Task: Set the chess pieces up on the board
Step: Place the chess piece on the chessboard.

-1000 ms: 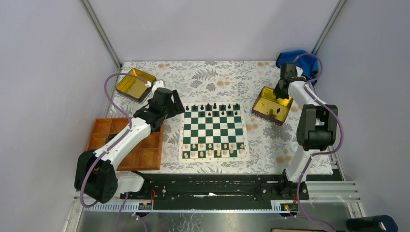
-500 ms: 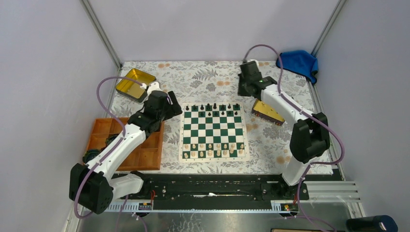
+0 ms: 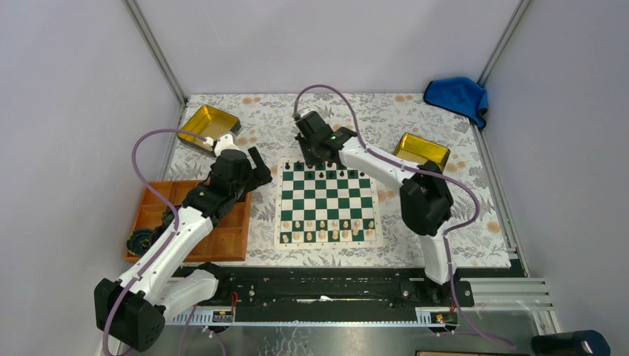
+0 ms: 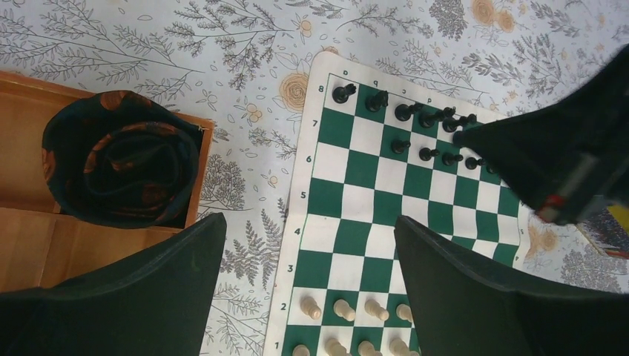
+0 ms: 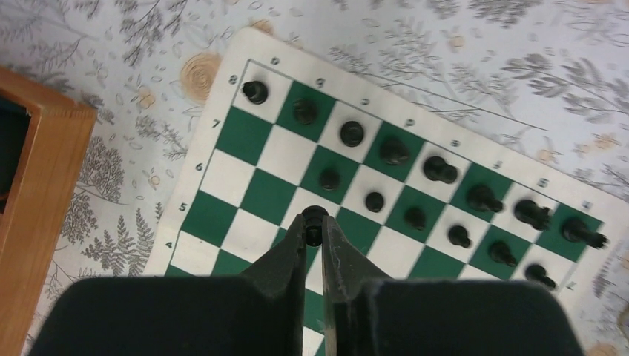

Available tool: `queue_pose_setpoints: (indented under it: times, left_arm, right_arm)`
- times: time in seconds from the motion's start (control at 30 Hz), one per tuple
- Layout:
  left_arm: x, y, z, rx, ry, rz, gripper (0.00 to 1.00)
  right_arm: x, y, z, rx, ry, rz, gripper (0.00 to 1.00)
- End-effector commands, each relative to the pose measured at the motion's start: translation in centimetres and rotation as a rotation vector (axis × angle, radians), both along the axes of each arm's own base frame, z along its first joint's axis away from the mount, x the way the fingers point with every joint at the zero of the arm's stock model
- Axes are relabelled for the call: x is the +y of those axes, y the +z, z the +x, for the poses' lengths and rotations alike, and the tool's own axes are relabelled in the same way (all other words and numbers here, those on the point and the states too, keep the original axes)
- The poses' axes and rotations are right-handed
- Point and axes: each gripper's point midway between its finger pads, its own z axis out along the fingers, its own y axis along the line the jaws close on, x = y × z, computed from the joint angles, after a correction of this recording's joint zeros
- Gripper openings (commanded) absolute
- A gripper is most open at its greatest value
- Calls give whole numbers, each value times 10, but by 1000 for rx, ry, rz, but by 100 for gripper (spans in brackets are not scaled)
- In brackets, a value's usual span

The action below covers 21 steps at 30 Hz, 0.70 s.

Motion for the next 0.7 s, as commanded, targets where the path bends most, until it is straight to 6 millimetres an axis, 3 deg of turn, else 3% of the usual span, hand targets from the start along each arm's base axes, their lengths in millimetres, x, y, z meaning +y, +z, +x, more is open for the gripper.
queue_pose_setpoints:
  times: [0.0,0.23,0.67]
  left_arm:
    - [7,2,-8,-6,27,5,92]
    - [9,4,-13,-7,21,6,92]
    - [7,-1,-15,7,2,5,92]
  right_arm:
    - [33,12,-3,-37,93,9,0]
    - [59,-9,-15,-24,153,-27,0]
    - [63,-50,-13,-2,168,-100,0]
